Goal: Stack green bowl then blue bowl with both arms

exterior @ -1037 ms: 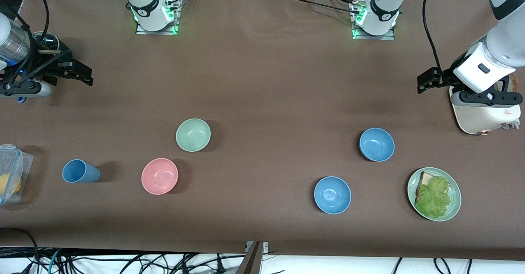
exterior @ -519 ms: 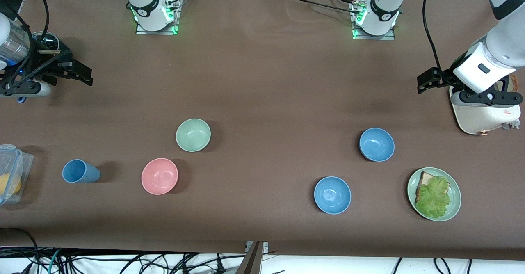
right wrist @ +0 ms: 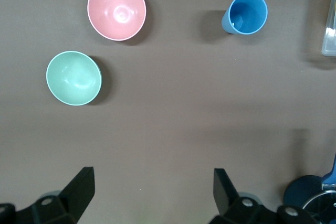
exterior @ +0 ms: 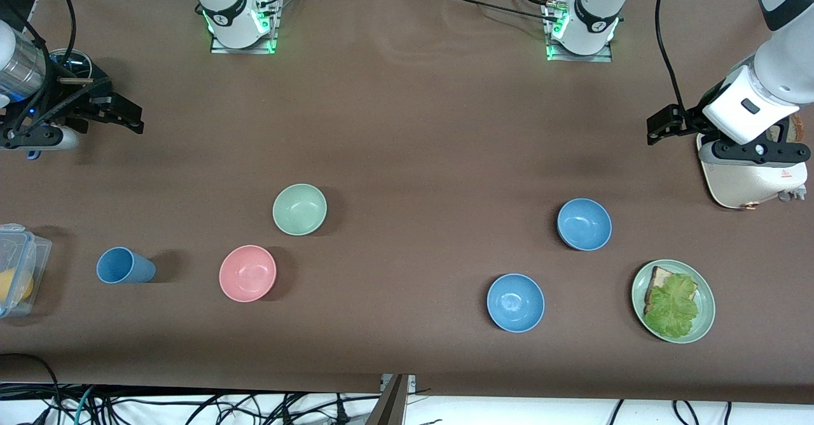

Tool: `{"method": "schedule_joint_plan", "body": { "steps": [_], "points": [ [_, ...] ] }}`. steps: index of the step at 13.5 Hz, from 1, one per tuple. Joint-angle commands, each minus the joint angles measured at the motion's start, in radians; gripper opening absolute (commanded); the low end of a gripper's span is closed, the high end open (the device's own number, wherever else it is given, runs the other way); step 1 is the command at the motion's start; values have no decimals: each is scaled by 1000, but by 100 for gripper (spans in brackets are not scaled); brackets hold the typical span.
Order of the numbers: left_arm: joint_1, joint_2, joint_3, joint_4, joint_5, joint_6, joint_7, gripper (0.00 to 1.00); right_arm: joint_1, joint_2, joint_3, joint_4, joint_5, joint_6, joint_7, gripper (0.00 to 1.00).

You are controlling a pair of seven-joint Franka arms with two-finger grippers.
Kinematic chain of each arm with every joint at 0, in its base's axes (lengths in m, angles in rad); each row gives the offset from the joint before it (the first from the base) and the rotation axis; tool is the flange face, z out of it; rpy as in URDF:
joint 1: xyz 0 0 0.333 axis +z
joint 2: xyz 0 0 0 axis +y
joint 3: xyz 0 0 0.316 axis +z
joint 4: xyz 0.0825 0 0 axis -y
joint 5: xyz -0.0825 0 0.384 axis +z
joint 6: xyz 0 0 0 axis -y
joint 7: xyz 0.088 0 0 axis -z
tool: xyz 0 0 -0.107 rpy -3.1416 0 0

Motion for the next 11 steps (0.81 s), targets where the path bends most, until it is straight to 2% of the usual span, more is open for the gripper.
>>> {"method": "schedule_joint_plan", "body": {
  "steps": [1, 11],
  "points": [
    [1, 15, 1, 32, -9, -15, -3, 100, -12, 8, 9, 25, -3, -1, 6, 100],
    [1, 15, 1, 32, -9, -15, -2, 100, -12, 8, 7, 25, -2, -1, -23, 100]
  ]
}}
